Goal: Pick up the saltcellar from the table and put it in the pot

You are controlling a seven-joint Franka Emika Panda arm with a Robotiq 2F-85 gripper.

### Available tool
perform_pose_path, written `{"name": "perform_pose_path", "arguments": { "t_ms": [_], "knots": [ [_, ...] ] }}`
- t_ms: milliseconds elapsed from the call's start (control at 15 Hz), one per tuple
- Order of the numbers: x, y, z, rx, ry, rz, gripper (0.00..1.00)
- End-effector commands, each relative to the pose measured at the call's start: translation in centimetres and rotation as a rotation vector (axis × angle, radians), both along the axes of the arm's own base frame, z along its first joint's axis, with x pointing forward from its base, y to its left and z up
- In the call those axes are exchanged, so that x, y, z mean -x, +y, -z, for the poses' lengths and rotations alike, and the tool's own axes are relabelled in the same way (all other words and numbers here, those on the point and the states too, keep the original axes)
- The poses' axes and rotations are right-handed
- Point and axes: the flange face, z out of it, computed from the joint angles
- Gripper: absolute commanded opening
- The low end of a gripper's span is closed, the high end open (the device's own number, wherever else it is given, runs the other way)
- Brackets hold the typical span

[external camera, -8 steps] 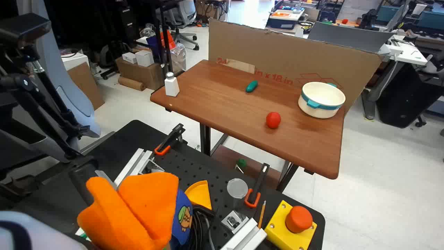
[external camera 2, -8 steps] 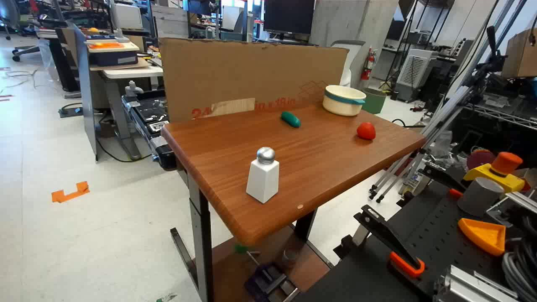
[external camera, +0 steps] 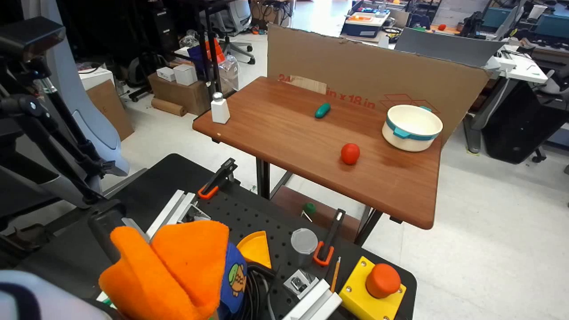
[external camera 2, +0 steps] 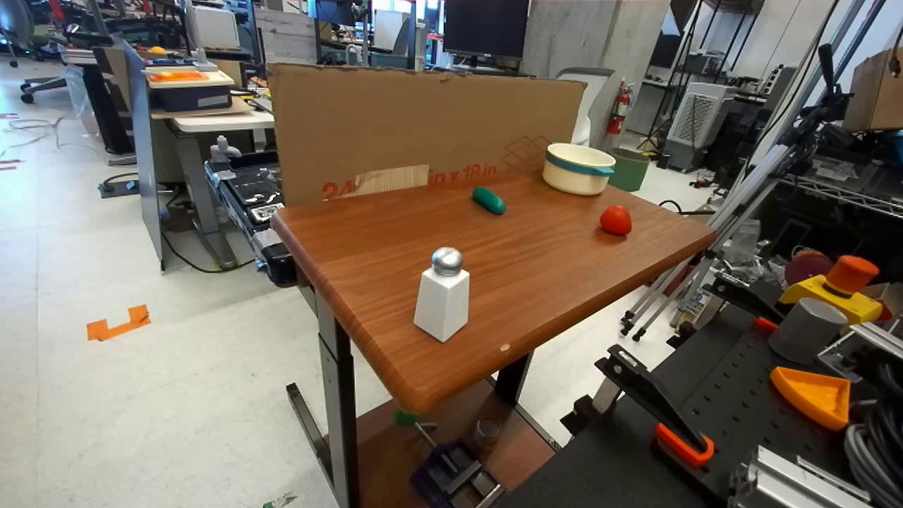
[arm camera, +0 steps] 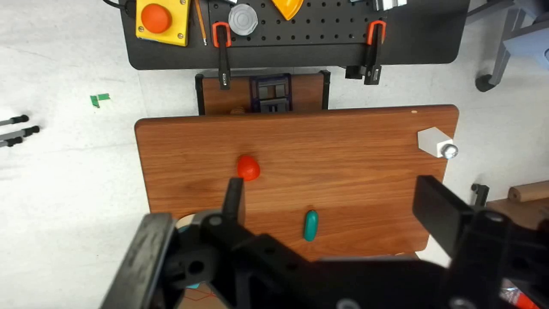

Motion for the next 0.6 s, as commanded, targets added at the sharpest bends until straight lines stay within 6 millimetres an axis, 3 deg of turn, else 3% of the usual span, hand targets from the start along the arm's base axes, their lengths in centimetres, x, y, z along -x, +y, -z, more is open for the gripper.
{"name": "perform_pose_path", "arguments": {
  "t_ms": [0, 333, 533],
  "knots": [
    [0.0, 0.0, -0.1, 0.0, 0.001, 0.0, 1.0],
    [0.0, 0.0, -0.1, 0.0, 0.001, 0.0, 1.0],
    [-1.9, 2.4, 2.0, 0.061, 0.037, 0.017, 1.0]
  ]
}}
